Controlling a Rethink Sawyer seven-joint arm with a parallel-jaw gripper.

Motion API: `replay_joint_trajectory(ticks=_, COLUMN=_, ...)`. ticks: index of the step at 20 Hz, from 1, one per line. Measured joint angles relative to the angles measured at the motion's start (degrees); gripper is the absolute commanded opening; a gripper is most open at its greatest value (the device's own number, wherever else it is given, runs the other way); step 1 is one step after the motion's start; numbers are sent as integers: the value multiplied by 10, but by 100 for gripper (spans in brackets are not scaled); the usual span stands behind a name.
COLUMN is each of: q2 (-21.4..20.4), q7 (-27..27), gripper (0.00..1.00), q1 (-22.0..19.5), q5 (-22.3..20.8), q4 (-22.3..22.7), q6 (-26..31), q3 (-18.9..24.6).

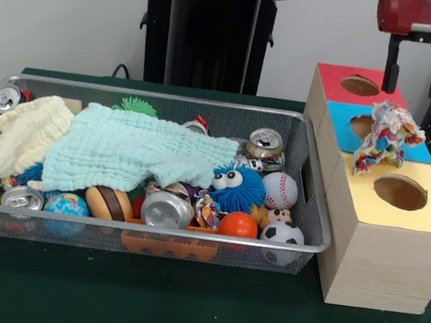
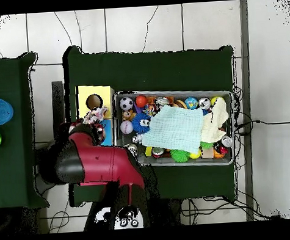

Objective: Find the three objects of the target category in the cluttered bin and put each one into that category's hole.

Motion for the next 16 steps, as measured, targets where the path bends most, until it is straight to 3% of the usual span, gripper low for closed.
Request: replay_joint_trajectory(ticks=16, q2=-11, q7=0, gripper=100, q1=0, q5=0, q4=34, q6=3, q3=-11)
